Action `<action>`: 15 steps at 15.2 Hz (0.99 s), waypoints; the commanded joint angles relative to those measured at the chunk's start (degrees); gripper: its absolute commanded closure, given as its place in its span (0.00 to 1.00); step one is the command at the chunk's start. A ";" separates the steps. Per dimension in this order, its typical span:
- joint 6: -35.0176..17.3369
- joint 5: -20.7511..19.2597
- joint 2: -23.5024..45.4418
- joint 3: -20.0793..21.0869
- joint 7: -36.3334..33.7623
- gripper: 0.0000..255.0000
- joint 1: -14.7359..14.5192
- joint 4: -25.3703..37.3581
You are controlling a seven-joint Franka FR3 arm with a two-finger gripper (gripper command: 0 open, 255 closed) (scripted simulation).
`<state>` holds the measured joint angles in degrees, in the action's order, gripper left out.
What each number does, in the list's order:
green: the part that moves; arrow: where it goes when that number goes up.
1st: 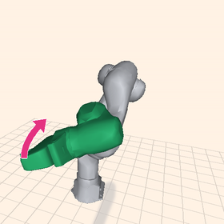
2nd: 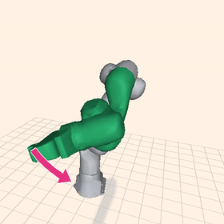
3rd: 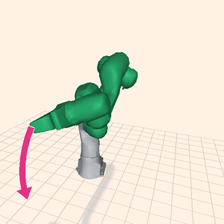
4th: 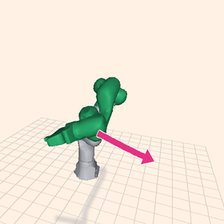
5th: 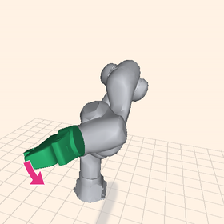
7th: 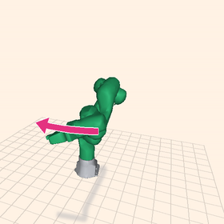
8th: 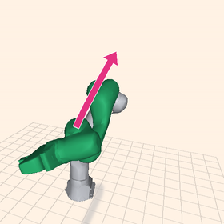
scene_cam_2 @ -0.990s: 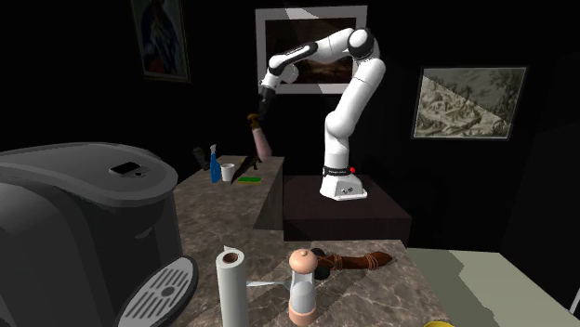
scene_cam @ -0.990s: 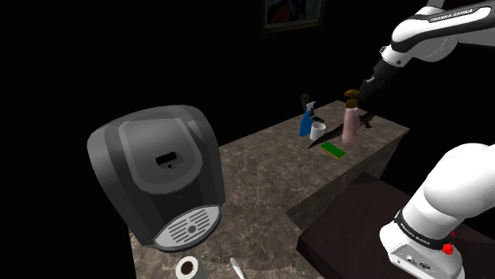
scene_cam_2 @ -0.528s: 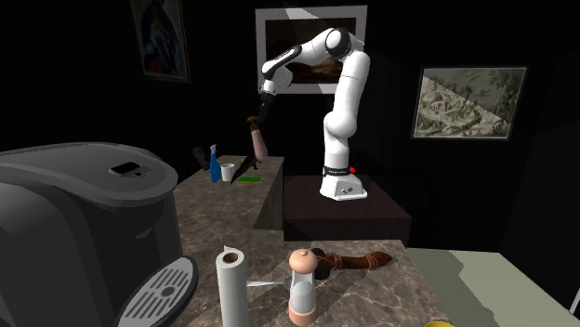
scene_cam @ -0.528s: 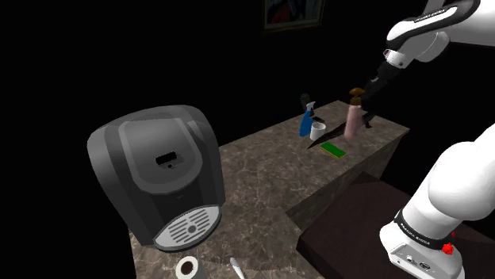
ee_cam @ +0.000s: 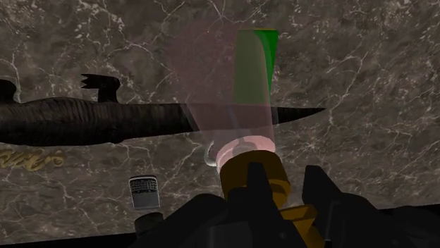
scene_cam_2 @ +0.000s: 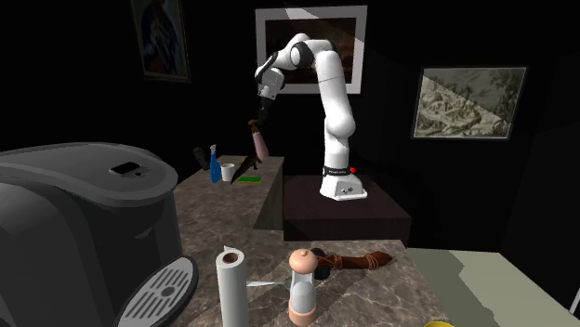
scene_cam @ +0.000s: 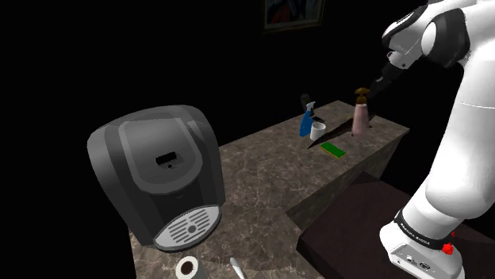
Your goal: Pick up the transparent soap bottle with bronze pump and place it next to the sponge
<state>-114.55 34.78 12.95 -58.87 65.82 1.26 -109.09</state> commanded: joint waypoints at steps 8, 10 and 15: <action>11.92 15.36 24.66 9.14 8.23 1.00 23.31 26.07; 10.91 15.81 25.13 9.50 8.85 1.00 23.32 25.28; 8.56 17.13 26.51 10.38 10.41 1.00 23.41 23.57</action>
<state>-105.44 51.65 39.30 -48.63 75.83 24.72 -84.99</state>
